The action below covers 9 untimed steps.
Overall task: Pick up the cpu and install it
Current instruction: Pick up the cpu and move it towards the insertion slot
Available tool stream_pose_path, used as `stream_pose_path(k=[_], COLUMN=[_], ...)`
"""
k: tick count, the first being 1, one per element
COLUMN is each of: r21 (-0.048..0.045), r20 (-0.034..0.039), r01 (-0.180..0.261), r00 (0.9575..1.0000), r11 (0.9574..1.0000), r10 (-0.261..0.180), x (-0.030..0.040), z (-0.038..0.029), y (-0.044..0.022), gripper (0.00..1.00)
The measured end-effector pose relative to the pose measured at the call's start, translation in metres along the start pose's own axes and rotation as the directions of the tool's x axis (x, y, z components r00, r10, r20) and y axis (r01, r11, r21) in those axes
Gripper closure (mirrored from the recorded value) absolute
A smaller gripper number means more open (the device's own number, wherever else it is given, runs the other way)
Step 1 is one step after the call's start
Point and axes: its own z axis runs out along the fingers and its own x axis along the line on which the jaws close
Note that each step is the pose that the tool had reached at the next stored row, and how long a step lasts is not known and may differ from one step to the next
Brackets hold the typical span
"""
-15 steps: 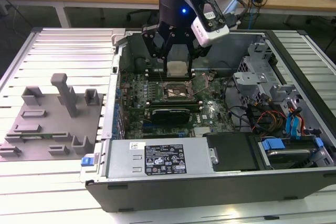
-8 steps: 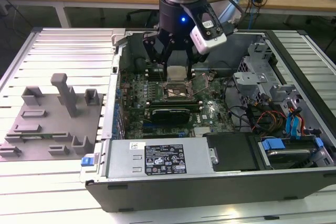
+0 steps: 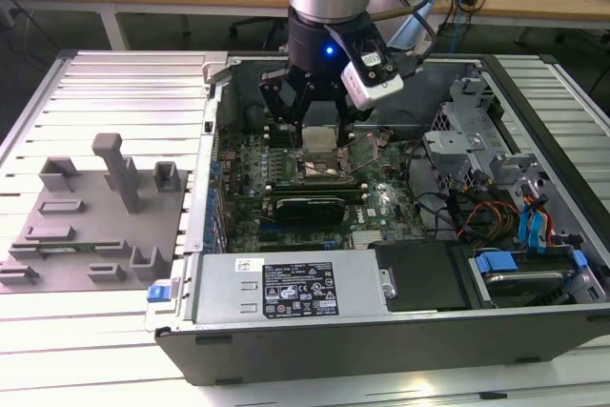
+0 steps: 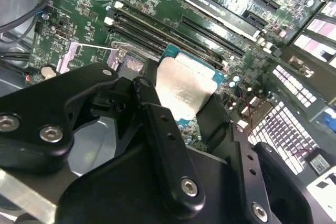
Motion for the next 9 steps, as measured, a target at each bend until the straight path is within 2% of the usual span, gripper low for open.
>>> stream_pose_path(k=[4,7,9], r21=[-0.0003,-0.0001,0.003], r20=[0.0,-0.0001,-0.0001], r01=[0.004,0.007,0.008], r00=[1.0,1.0,1.0], r11=[1.0,1.0,1.0], r10=[-0.004,-0.007,-0.008], x=[0.0004,0.0002,-0.0024], z=[0.0094,0.0151,0.0197], y=[0.003,0.0098,0.0151], gripper=[0.45,0.45,0.45])
